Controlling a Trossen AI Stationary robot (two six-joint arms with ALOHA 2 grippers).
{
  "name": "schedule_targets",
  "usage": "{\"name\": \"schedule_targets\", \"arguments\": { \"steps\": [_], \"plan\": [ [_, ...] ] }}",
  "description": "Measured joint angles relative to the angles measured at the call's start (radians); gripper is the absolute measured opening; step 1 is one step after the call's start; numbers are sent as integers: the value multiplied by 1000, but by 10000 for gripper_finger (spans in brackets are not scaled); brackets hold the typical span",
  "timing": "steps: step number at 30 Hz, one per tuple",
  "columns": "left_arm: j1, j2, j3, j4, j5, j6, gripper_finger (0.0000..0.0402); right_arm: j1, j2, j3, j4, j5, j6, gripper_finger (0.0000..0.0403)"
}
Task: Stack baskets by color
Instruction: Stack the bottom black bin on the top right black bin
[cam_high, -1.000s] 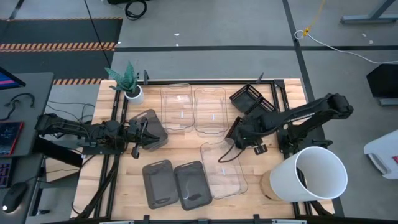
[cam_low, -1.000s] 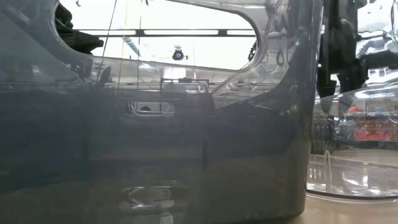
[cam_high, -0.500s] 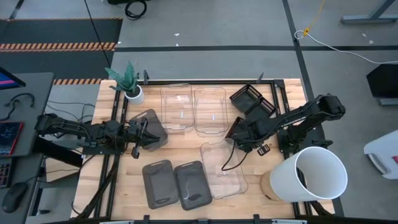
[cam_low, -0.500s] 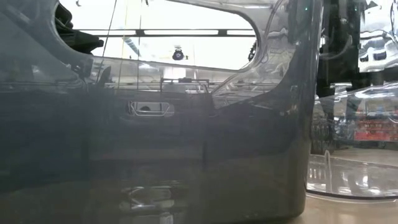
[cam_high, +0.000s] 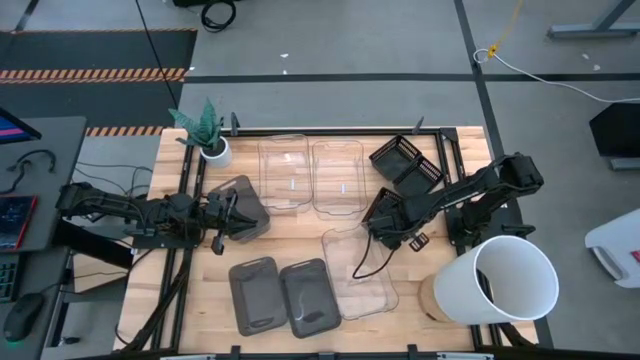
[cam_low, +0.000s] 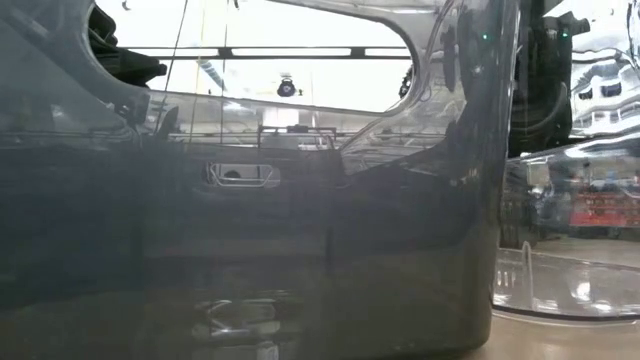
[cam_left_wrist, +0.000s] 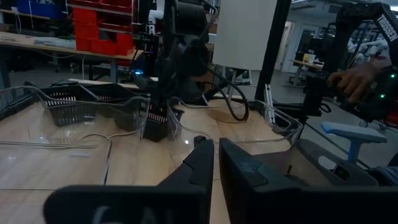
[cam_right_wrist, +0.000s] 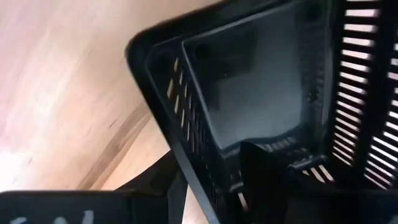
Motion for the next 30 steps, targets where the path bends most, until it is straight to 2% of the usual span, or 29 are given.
{"name": "schedule_targets", "arguments": {
  "steps": [15, 21, 25, 30],
  "plan": [
    [0, 0, 0, 0, 0, 0, 36, 10, -3, 4, -15, -71, 4, 11],
    [0, 0, 0, 0, 0, 0, 33, 41, -3, 80, -110, -80, 36, 19],
    [0, 0, 0, 0, 0, 0, 28, 59, -3, 175, -220, -77, 82, 9],
    [0, 0, 0, 0, 0, 0, 32, 76, -3, 277, -346, -7, 147, 11]
  ]
}}
